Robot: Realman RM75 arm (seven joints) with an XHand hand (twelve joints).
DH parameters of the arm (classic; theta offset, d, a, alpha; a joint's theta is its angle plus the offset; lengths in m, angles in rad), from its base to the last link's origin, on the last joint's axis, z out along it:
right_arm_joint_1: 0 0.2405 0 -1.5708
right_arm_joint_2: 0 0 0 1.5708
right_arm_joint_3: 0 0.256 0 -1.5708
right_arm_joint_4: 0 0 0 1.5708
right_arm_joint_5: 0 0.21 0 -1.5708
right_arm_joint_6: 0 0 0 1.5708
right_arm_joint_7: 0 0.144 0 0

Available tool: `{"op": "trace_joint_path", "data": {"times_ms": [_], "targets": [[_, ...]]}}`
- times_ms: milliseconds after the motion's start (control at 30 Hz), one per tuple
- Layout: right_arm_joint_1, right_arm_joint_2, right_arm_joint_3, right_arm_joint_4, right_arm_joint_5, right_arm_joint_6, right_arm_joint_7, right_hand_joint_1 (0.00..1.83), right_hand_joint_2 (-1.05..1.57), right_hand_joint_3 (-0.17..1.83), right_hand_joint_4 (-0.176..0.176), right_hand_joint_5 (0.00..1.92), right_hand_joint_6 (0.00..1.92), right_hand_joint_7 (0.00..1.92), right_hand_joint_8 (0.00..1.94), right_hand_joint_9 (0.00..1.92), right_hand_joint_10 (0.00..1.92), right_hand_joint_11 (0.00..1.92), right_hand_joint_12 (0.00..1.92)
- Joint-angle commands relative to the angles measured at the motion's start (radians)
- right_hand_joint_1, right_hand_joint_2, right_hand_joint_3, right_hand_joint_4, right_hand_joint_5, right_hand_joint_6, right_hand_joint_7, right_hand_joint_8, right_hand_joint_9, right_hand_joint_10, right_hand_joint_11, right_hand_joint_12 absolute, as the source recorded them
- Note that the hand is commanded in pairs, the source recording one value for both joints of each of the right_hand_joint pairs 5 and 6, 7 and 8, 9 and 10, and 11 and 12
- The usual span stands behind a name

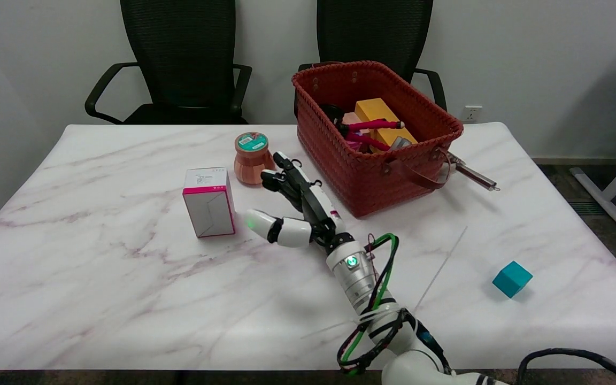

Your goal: Pick up the white paper box.

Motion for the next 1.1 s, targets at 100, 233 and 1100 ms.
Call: {"op": "trace_joint_path", "data": {"times_ms": [100,233,1100], "targets": [[0.124,-0.05,-0.014,-0.144,-0.004,-0.038,0.028,1.05,0.14,0.53,0.0,0.0,0.0,0.07,0.07,0.03,0.03,0.0,0.0],[0.151,-0.068,-0.013,-0.18,-0.004,-0.052,0.024,1.04,0.08,0.31,0.0,0.0,0.0,0.0,0.0,0.0,0.0,0.0,0.0],[0.383,-0.23,0.007,-0.576,0.005,-0.054,0.032,1.06,0.3,0.4,0.0,0.0,0.0,0.24,0.24,0.28,0.28,0.0,0.0]]}}
